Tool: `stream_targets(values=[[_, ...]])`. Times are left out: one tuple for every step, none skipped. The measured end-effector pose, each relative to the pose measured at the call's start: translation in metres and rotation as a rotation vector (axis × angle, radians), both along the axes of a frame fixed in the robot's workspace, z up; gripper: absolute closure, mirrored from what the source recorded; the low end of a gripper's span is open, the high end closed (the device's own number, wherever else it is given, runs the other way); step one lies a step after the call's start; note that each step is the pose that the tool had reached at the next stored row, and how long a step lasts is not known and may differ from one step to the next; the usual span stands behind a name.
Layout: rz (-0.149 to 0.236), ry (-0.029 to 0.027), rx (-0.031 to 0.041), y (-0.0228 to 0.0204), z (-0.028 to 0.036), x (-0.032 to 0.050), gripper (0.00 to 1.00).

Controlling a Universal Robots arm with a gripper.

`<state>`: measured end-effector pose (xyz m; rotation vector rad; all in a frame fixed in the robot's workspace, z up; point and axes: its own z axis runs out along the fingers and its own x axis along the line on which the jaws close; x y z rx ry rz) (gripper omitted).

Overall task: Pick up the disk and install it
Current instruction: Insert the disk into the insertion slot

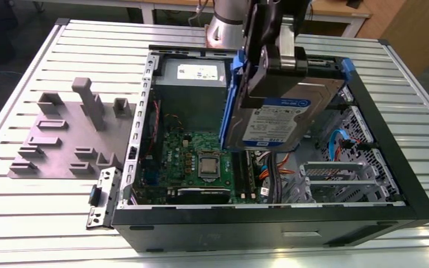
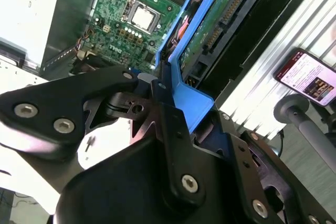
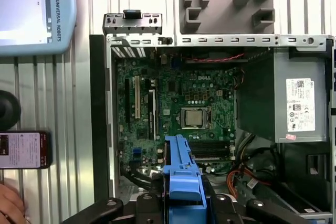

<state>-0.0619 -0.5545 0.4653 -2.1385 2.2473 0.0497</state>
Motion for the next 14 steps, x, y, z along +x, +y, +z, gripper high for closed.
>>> stream_targets(values=[[0.0,0.0,-0.0001,-0.0002,0.0,0.0015,0.63],[0.0,0.0001,-0.0001,-0.0004,0.0,0.0035,0.63],[0.0,0.0001,-0.0001,-0.0006,-0.0001,0.0055,0.63],[0.0,0.0,0.0,-0.0008,-0.0003,0.0079,0.63],[0.0,0.0,0.0001,-0.001,-0.0004,0.0106,0.63],[0.0,0.0,0.0001,-0.0011,-0.0007,0.0132,0.63],[0.0,0.0001,0.0,-0.0014,-0.001,0.0143,0.63],[0.001,-0.0002,-0.0003,-0.0021,-0.0014,0.0146,0.63],[0.002,-0.0016,-0.0001,-0.0031,-0.0021,0.0145,0.63],[0.004,-0.0031,-0.0001,-0.0039,-0.0028,0.0145,0.63],[0.005,-0.0048,-0.0001,-0.0048,-0.0034,0.0146,0.63],[0.007,-0.0068,-0.0001,-0.0055,-0.004,0.0146,0.63],[0.01,-0.0084,0.0,-0.0061,-0.0048,0.0147,0.63],[0.013,-0.0093,0.0002,-0.0064,-0.0056,0.015,0.63]])
